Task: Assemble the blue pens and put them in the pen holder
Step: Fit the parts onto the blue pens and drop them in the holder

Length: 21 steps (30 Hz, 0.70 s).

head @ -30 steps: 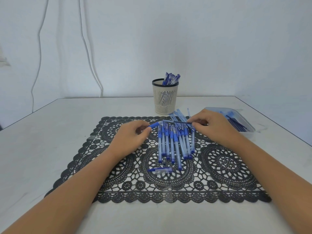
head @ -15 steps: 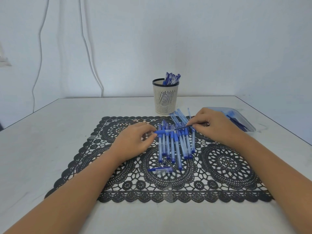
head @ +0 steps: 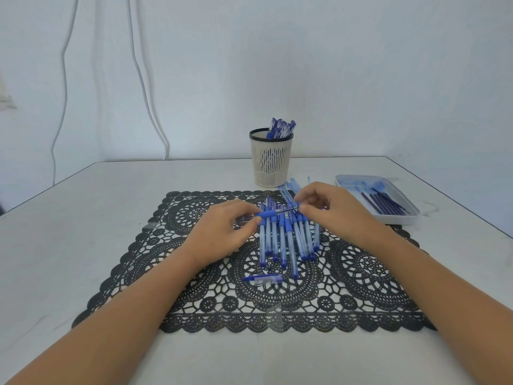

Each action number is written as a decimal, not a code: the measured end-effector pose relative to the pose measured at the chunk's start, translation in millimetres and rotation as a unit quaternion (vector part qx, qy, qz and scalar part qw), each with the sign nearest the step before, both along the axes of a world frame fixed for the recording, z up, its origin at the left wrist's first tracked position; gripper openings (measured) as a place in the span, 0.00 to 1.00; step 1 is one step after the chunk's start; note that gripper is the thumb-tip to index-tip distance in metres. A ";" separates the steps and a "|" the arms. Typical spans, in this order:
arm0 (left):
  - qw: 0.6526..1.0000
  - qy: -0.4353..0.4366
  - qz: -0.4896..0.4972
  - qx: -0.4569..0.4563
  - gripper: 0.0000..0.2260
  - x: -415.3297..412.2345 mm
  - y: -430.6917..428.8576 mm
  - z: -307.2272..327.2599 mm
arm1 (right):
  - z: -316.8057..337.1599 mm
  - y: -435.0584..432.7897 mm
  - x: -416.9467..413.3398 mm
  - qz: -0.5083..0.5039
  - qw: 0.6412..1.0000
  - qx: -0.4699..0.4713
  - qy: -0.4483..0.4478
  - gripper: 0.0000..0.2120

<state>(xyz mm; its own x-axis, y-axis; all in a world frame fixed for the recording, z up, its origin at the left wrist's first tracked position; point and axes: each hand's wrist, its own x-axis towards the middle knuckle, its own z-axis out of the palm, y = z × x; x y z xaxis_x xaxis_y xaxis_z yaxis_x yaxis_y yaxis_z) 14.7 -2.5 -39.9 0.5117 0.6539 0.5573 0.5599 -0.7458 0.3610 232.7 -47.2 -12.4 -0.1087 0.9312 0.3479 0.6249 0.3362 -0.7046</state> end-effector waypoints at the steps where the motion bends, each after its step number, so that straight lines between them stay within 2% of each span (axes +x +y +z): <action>1: 1.000 -0.002 -0.002 -0.001 0.08 0.2 0.0 0.1 | -0.3 0.4 -0.9 0.002 1.000 0.005 0.004 0.06; 6: 1.000 0.000 -0.014 0.003 0.11 3.9 -1.2 -1.6 | -5.9 1.2 -9.6 0.017 1.000 0.008 0.002 0.08; 11: 1.000 -0.008 0.000 0.001 0.09 1.5 0.8 -1.5 | -3.2 -3.0 -10.4 0.020 0.999 -0.033 -0.020 0.12; 14: 1.000 -0.014 0.023 -0.005 0.08 -1.3 2.6 -1.7 | 1.2 -8.1 -11.5 0.021 0.997 -0.031 -0.062 0.07; 17: 0.999 -0.032 0.041 -0.013 0.09 -2.8 3.5 -1.8 | 8.0 -18.1 -19.0 0.086 0.985 -0.043 -0.140 0.02; 21: 0.998 -0.041 0.044 -0.019 0.09 -3.1 3.8 -2.2 | 8.8 -27.0 -33.5 0.176 0.960 -0.069 -0.209 0.06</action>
